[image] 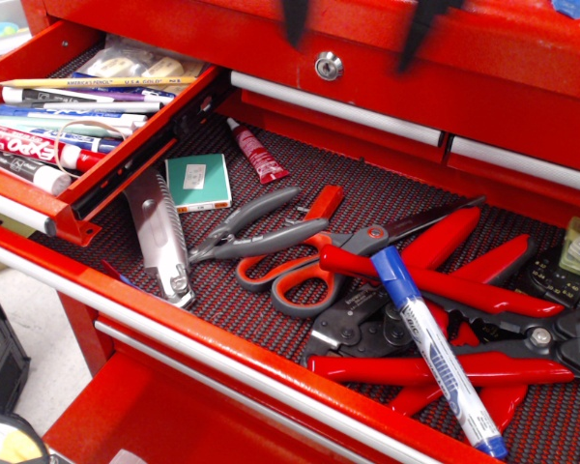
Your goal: Pick up blue pen and put into drawer
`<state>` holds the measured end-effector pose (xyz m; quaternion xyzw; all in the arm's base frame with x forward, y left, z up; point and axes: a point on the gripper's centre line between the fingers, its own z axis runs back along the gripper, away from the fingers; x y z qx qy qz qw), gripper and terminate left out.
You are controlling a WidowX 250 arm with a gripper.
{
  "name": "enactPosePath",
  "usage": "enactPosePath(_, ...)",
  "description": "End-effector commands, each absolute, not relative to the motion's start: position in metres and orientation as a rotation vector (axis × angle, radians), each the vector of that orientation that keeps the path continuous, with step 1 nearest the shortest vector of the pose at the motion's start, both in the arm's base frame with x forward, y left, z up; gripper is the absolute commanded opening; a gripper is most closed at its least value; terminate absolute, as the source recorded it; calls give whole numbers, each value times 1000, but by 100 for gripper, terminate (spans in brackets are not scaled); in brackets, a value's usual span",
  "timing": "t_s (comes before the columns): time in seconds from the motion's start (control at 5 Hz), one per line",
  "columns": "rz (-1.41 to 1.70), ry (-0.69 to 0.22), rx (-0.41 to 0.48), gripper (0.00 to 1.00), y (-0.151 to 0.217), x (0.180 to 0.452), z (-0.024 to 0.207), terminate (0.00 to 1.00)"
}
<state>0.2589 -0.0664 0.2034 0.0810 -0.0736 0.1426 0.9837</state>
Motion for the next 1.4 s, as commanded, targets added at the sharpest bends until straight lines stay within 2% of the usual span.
enactPosePath(0.0, 497, -104, 68, 100, -110, 242, 190, 0)
enactPosePath(0.4, 617, -98, 0, 100, -134, 242, 130, 0)
enactPosePath(0.8, 684, -127, -109, 100, -145, 247, 83, 0)
enactPosePath(1.2, 732, -140, -103, 100, -153, 245, 58, 0)
